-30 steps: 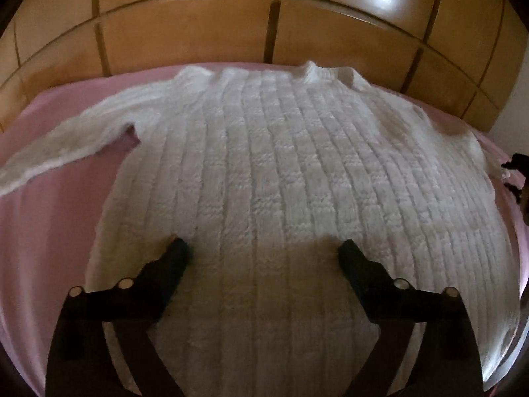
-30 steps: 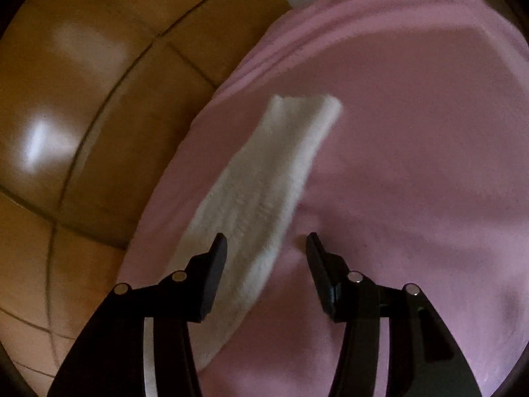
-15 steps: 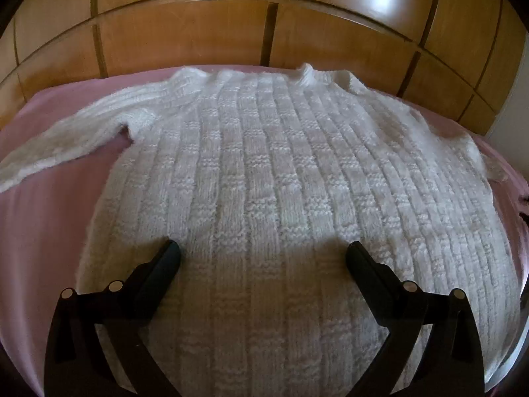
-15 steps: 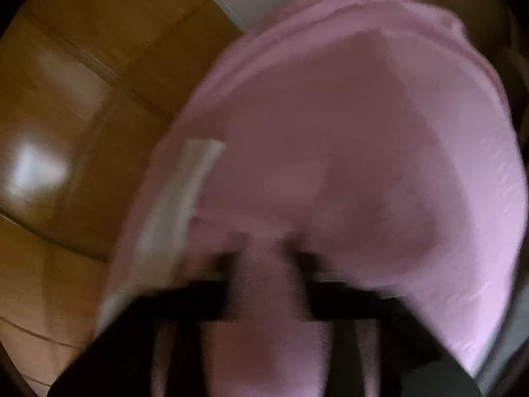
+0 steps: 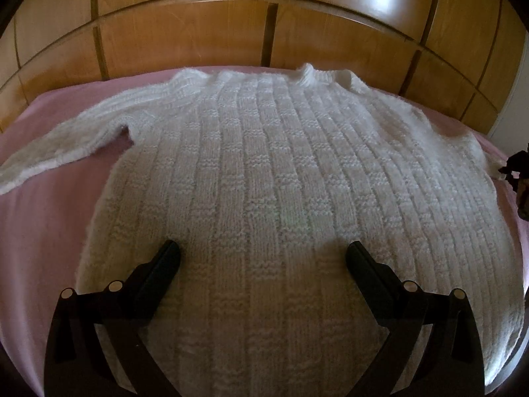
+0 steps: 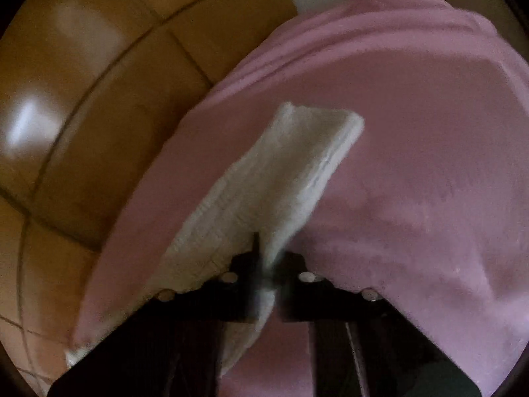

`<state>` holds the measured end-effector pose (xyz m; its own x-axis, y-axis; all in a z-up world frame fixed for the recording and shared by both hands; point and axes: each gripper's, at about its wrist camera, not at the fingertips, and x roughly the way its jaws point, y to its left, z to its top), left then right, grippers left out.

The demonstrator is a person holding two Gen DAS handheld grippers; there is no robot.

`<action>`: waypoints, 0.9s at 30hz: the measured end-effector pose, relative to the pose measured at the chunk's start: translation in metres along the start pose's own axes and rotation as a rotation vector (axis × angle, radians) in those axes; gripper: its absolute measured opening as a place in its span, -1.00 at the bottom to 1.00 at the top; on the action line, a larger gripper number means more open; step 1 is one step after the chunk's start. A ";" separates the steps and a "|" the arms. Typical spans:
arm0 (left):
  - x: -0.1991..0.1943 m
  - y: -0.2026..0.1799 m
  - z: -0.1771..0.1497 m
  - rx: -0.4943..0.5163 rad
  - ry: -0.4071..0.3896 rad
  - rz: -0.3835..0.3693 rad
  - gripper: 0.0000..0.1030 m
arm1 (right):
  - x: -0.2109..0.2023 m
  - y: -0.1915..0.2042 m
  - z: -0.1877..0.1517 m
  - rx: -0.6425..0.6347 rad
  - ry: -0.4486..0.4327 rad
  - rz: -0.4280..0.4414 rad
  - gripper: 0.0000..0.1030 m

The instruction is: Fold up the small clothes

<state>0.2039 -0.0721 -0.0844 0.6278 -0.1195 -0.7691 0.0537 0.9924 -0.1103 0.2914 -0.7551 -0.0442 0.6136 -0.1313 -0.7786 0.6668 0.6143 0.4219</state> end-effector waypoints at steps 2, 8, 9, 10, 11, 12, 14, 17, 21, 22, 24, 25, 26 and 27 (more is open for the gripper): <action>0.001 -0.001 0.000 0.001 0.000 0.003 0.93 | -0.026 0.006 -0.003 -0.085 -0.062 -0.017 -0.90; 0.001 0.001 0.000 -0.005 -0.006 -0.010 0.93 | -0.072 -0.059 -0.024 -0.094 -0.146 -0.217 -0.90; 0.001 0.001 0.000 -0.006 -0.006 -0.010 0.93 | -0.070 -0.073 -0.030 -0.080 -0.110 -0.237 -0.90; 0.001 0.002 0.000 -0.006 -0.005 -0.010 0.93 | -0.061 -0.081 -0.031 -0.056 -0.075 -0.221 -0.87; 0.001 0.002 0.000 -0.004 -0.002 -0.009 0.93 | -0.059 -0.088 -0.035 -0.033 -0.062 -0.178 -0.85; 0.001 0.001 0.001 -0.003 0.000 -0.009 0.93 | -0.064 -0.091 -0.040 -0.029 -0.071 -0.161 -0.52; 0.001 0.002 0.003 0.003 0.012 -0.014 0.92 | -0.079 -0.094 -0.047 0.005 -0.093 -0.141 0.43; -0.005 0.005 0.007 0.002 0.019 -0.040 0.92 | -0.097 -0.074 -0.056 -0.028 -0.129 -0.151 0.49; -0.021 0.018 0.014 -0.027 -0.026 -0.032 0.92 | -0.118 -0.015 -0.095 -0.252 -0.086 -0.023 0.49; -0.026 0.024 0.017 -0.042 -0.042 -0.016 0.92 | -0.125 0.005 -0.111 -0.320 -0.069 0.025 0.49; -0.034 0.043 0.023 -0.088 -0.072 0.009 0.92 | -0.135 0.038 -0.142 -0.433 -0.039 0.111 0.49; -0.038 0.056 0.026 -0.118 -0.085 0.029 0.92 | -0.137 0.053 -0.153 -0.474 -0.018 0.158 0.49; -0.040 0.069 0.028 -0.150 -0.085 0.050 0.92 | -0.142 0.074 -0.176 -0.526 0.018 0.231 0.49; -0.041 0.078 0.028 -0.175 -0.079 0.064 0.91 | -0.145 0.086 -0.192 -0.557 0.043 0.276 0.49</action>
<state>0.2043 0.0105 -0.0438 0.6851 -0.0465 -0.7269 -0.1199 0.9772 -0.1755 0.1785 -0.5343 0.0161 0.7065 0.1142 -0.6984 0.1587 0.9362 0.3136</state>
